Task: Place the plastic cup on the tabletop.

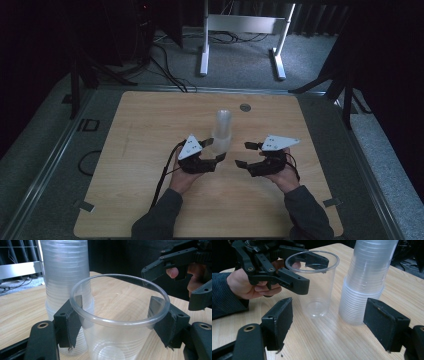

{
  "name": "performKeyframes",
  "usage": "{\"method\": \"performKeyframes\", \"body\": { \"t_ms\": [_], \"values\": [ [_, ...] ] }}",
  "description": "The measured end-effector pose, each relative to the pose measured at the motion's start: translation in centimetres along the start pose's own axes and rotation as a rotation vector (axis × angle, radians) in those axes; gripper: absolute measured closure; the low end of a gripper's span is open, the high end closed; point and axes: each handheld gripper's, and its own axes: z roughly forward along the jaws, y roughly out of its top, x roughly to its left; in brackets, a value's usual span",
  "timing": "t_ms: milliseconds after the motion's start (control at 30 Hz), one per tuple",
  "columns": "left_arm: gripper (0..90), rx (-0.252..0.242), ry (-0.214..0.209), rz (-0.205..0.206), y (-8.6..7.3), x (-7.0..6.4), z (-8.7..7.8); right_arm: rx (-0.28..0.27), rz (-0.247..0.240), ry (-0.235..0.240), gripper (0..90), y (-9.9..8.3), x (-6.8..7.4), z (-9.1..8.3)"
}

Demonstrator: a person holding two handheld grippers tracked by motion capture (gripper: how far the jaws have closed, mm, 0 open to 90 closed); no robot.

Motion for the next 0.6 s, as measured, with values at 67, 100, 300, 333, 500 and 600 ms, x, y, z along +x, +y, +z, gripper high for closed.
{"method": "performKeyframes", "body": {
  "t_ms": [67,100,300,333,500,600],
  "values": [
    [29.2,0.0,0.0,0.0,-0.02,-0.01,0.0,0.0,0.001,0.0,23.3,-0.01,0.0,0.0],
    [29.2,0.0,0.001,0.0,-0.09,-0.04,0.03,0.0,0.001,0.0,23.3,-0.02,0.0,0.01],
    [29.1,0.003,0.004,-0.007,-0.4,-0.06,0.08,0.001,0.001,0.001,23.3,-0.07,-0.01,0.06],
    [29.1,0.003,0.003,-0.009,-0.44,-0.06,0.08,0.001,0.0,0.002,23.3,-0.09,0.0,0.08],
    [29.0,0.002,0.008,-0.01,-0.62,-0.09,0.08,0.004,0.002,0.003,23.3,-0.18,-0.01,0.13],
    [29.0,0.002,0.012,-0.009,-0.65,-0.07,0.04,0.003,0.003,0.004,23.3,-0.2,-0.02,0.13]
  ]
}}
